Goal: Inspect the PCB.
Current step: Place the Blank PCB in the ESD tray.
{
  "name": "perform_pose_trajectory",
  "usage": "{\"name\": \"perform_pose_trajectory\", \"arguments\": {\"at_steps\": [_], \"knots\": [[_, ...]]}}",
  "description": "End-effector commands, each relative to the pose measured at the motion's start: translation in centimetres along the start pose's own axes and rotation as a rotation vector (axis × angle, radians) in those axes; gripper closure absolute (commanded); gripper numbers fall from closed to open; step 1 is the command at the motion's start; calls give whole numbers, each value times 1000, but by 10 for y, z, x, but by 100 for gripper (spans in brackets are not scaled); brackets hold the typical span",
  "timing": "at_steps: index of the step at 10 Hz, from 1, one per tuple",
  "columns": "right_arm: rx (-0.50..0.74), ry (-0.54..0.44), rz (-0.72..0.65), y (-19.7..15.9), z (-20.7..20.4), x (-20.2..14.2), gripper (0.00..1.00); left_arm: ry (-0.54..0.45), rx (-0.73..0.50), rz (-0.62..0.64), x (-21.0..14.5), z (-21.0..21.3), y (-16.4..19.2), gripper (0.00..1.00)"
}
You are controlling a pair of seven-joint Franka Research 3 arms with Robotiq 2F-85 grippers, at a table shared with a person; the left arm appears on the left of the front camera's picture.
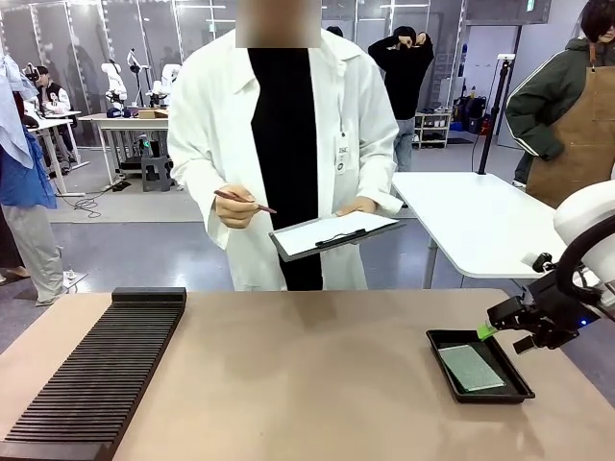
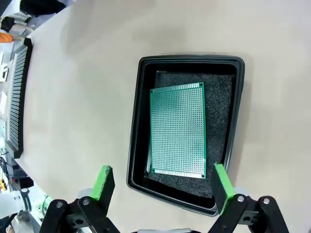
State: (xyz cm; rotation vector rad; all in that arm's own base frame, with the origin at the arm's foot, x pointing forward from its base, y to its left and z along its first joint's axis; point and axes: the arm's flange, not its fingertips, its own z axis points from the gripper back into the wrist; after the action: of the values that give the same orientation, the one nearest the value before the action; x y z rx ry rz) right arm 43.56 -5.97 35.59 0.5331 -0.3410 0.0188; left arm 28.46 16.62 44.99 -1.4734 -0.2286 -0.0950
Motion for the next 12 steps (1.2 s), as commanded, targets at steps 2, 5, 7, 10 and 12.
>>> {"name": "perform_pose_trajectory", "arguments": {"at_steps": [2, 5, 7, 10, 12], "knots": [[13, -12, 23, 3, 1, 3, 0, 8, 6, 7, -3, 0, -3, 0], [13, -12, 23, 3, 1, 3, 0, 8, 6, 7, -3, 0, -3, 0], [13, -12, 23, 3, 1, 3, 0, 8, 6, 7, -3, 0, -3, 0], [3, -4, 5, 2, 1, 2, 0, 8, 6, 7, -3, 0, -3, 0], [189, 31, -35, 26, 56, 6, 0, 8, 6, 7, -3, 0, -3, 0]]}}
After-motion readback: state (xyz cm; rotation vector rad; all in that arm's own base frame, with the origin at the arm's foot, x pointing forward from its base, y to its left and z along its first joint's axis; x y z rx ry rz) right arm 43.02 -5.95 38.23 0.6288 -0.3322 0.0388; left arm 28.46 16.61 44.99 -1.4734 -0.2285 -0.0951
